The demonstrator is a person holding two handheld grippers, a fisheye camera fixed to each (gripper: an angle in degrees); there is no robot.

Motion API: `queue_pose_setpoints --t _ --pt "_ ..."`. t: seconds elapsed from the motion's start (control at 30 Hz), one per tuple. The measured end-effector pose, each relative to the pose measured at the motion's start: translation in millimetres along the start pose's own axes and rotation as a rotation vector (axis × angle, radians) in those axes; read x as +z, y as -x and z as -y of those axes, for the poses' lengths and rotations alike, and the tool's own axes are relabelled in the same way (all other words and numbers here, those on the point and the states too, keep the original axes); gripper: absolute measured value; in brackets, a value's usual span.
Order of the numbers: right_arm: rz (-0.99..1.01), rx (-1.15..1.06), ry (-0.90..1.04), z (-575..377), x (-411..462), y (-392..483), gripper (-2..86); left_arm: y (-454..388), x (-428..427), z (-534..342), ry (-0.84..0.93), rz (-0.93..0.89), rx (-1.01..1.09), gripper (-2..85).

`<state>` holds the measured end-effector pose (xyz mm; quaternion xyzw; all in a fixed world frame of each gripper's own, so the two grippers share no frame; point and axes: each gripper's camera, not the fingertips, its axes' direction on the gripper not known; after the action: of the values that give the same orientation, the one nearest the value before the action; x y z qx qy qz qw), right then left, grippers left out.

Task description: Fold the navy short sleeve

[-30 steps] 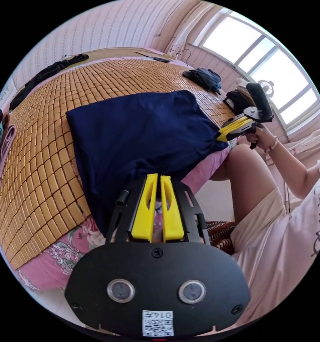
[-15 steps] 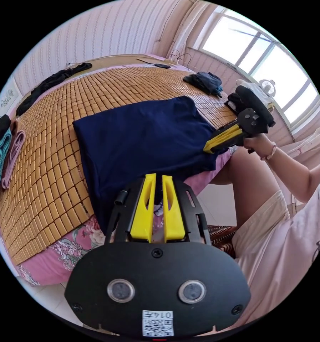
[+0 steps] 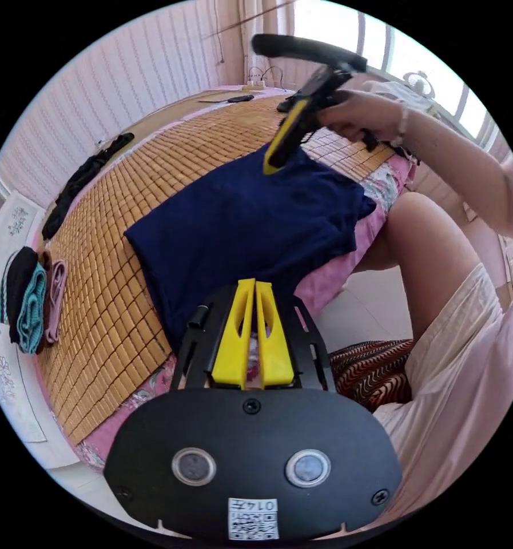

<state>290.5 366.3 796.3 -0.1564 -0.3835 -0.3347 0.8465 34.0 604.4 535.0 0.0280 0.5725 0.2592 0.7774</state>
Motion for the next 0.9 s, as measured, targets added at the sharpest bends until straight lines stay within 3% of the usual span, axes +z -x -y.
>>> queue_pose_setpoints --t 0.1,0.17,0.2,0.33,0.43,0.47,0.5,0.53,0.7,0.83,0.9 --pt "-0.095 0.049 0.021 49 24 -6 -0.4 -22 4 20 -0.103 -0.107 0.044 -1.0" --pt "-0.093 0.046 0.122 65 54 -9 -0.4 -31 28 27 -0.088 -0.112 0.034 -1.0" --pt "-0.102 0.062 0.060 67 46 -10 -0.4 -36 50 28 -0.051 -0.123 0.018 -1.0" --pt "-0.073 -0.023 0.252 91 32 -10 -0.4 -27 76 0 -0.121 -0.231 -0.069 -1.0" --pt "-0.141 0.018 0.167 102 15 -21 -0.3 -34 73 -5 -0.112 -0.217 -0.010 -0.9" --pt "-0.124 0.030 0.234 102 30 -30 -0.3 -40 72 -5 -0.111 -0.192 0.015 -0.8" --pt "-0.087 0.075 0.122 97 19 -38 -0.2 -45 71 -5 -0.106 -0.179 0.023 -0.6" --pt "-0.062 0.092 0.131 94 17 -44 -0.2 -46 70 -4 -0.103 -0.177 0.022 -0.4" --pt "0.123 0.258 -0.112 -22 -58 -85 1.0 -63 40 -3 -0.181 -0.166 0.034 7.9" --pt "0.164 0.496 -0.101 -147 -81 -114 5.5 -84 32 9 -0.231 -0.154 0.092 12.3" --pt "0.288 0.576 -0.061 -213 -85 -123 9.0 -99 39 23 -0.241 -0.192 0.124 13.4"
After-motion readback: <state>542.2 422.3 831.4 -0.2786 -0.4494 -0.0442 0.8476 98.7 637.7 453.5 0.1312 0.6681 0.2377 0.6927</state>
